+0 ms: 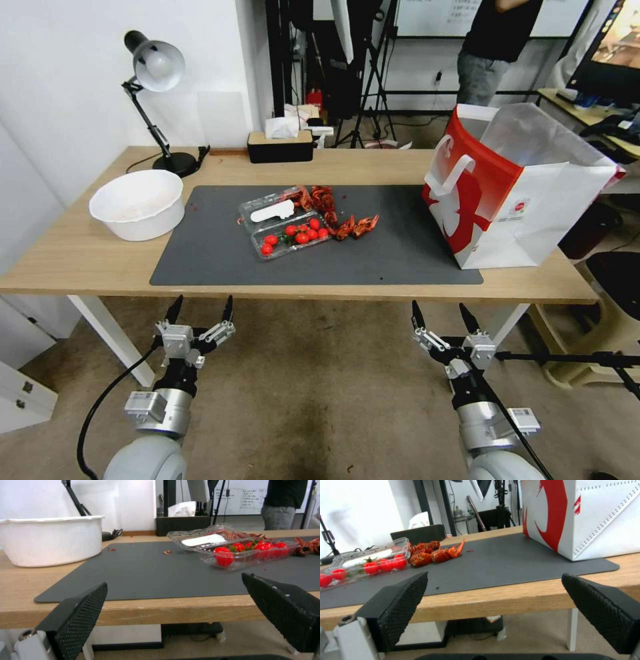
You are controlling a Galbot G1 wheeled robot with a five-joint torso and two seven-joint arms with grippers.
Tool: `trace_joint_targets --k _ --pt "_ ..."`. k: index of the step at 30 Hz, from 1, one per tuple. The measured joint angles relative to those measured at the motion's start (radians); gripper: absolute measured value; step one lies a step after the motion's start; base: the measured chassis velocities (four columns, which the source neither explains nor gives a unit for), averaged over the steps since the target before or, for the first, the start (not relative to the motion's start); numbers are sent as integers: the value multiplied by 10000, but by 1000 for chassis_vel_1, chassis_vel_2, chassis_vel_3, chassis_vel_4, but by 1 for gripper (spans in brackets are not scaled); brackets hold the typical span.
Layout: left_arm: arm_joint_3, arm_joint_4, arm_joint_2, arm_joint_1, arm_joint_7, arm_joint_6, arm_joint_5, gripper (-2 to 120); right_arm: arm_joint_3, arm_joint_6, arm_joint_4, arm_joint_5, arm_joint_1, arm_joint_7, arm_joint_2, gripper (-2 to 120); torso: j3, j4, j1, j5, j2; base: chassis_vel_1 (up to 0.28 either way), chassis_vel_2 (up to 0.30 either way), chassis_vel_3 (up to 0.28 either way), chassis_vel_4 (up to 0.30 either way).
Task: Pick up the trash from the table and place it into the takeout bag.
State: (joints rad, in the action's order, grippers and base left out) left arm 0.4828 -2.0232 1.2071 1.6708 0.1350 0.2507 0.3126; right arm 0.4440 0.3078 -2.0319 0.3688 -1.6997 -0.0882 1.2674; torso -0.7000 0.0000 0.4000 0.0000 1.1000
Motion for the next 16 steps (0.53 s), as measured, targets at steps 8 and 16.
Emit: trace_joint_targets --k 8,16 --pt "-7 7 -2 -12 1 -12 0 100 -3 7 4 -22 3 7 1 100 0 0 0 -1 0 0 0 0 0" --pt "-13 9 -5 -16 5 -24 2 100 -3 12 4 -32 1 11 0 100 0 0 0 -1 0 0 0 0 0"
